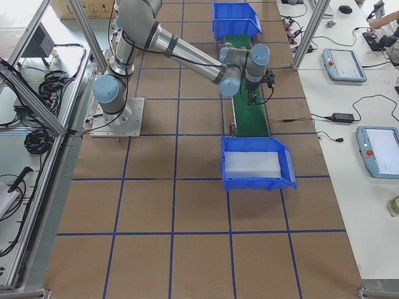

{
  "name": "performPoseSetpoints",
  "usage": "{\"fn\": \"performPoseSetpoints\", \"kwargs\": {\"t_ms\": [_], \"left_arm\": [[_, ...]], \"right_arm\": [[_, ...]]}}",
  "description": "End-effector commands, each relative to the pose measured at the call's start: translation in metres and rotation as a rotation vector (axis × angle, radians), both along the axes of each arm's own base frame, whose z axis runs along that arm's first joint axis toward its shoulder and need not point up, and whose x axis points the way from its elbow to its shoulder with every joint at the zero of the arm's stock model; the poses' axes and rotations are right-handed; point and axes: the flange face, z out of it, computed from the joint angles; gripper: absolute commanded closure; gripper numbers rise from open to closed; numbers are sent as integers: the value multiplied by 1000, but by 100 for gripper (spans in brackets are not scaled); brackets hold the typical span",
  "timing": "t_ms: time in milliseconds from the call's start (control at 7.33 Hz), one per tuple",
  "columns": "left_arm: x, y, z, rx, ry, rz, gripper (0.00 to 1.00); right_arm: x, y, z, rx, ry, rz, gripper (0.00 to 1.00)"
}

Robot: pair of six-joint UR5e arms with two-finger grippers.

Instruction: Transport two buttons from left to right

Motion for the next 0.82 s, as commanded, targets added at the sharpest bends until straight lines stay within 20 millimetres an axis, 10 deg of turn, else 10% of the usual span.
{"fn": "performPoseSetpoints", "kwargs": {"t_ms": [0,682], "left_arm": [[1,0,0,0,-3,1,0],[-1,1,0,0,-1,-2,0]], "right_arm": [[1,0,9,-9,-15,-23,1],[5,2,8,-9,-44,-23,0]]}}
